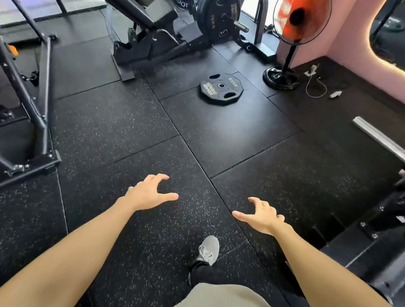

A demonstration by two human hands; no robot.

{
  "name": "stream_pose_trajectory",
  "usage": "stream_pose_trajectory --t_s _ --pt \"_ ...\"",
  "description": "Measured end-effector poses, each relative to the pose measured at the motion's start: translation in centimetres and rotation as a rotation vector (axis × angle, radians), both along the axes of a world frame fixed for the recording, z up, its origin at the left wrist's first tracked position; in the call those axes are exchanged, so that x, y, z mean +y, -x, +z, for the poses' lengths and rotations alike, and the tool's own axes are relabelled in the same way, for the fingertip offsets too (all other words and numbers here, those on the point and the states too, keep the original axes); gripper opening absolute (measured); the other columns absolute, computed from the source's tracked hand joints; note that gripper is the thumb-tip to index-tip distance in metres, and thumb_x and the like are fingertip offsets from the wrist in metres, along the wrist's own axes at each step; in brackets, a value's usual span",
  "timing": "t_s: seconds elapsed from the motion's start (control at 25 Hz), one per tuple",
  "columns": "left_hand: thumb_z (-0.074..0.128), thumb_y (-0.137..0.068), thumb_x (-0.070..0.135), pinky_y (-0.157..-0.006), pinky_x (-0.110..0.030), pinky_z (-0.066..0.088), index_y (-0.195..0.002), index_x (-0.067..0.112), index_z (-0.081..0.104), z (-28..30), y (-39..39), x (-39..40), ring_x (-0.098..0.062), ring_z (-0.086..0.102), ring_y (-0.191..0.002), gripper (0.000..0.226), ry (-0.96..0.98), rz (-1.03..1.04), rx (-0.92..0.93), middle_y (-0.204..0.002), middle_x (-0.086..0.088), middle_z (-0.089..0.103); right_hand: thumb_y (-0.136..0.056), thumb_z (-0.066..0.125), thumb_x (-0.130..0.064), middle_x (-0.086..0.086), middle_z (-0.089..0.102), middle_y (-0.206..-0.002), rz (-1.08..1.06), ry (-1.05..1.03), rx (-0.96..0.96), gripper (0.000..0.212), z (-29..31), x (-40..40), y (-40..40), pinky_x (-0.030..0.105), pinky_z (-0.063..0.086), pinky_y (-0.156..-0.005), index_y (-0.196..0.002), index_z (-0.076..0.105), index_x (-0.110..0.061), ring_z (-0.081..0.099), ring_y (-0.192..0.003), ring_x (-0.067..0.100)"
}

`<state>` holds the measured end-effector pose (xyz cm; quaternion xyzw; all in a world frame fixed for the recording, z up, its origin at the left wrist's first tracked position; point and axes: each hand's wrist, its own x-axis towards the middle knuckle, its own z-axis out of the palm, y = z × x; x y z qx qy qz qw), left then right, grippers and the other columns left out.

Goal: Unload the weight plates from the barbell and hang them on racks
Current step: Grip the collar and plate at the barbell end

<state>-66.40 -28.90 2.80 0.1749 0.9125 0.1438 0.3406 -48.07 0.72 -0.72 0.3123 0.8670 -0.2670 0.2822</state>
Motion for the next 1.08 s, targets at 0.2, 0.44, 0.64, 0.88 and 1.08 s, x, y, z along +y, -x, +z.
stream_pose_trajectory --t_s 0.2,0.44,0.64,0.88,1.08 --pt "0.054 -0.077 0.078 -0.111 -0.057 0.031 -0.146 0.043 0.03 1.9 11.2 6.2 -0.027 0.041 -0.138 0.081 -0.037 0.019 0.017 -0.157 0.003 0.03 -0.075 0.045 -0.084 0.003 0.018 -0.16 0.015 -0.015 0.008 0.094 1.3 5.6 12.1 0.059 0.014 -0.114 -0.151 0.018 -0.036 0.02 -0.146 0.032" --pt "0.054 -0.073 0.081 -0.111 -0.056 0.031 -0.144 0.044 0.03 1.5 23.9 12.1 -0.026 0.041 -0.138 0.084 -0.042 0.002 -0.014 -0.156 0.004 0.031 -0.075 0.044 -0.084 0.003 0.019 -0.16 0.001 -0.019 0.0 0.093 1.9 11.5 24.3 0.059 0.013 -0.114 -0.151 0.018 -0.037 0.019 -0.146 0.032" --pt "0.054 -0.074 0.08 -0.111 -0.053 0.032 -0.144 0.043 0.031 0.3 37.5 18.3 -0.024 0.041 -0.138 0.083 -0.04 -0.064 0.009 -0.155 0.004 0.032 -0.075 0.044 -0.084 0.004 0.018 -0.16 -0.061 -0.023 -0.032 0.093 0.5 16.9 35.3 0.059 0.014 -0.113 -0.151 0.018 -0.037 0.02 -0.146 0.032" --pt "0.054 -0.071 0.082 -0.111 -0.052 0.034 -0.144 0.043 0.032 1.4 54.6 28.1 -0.024 0.044 -0.135 0.085 -0.074 -0.175 0.016 -0.153 0.003 0.034 -0.075 0.046 -0.083 0.003 0.024 -0.157 -0.205 -0.021 0.006 0.092 2.2 24.4 48.4 0.057 0.018 -0.112 -0.15 0.02 -0.038 0.024 -0.143 0.031" --pt "0.052 -0.063 0.087 -0.111 -0.054 0.033 -0.143 0.046 0.031 1.9 64.8 38.2 -0.023 0.043 -0.136 0.093 -0.079 -0.267 -0.001 -0.153 0.006 0.034 -0.074 0.047 -0.083 0.003 0.024 -0.157 -0.308 0.002 0.02 0.093 3.1 31.4 56.3 0.056 0.02 -0.112 -0.15 0.019 -0.037 0.026 -0.142 0.031"
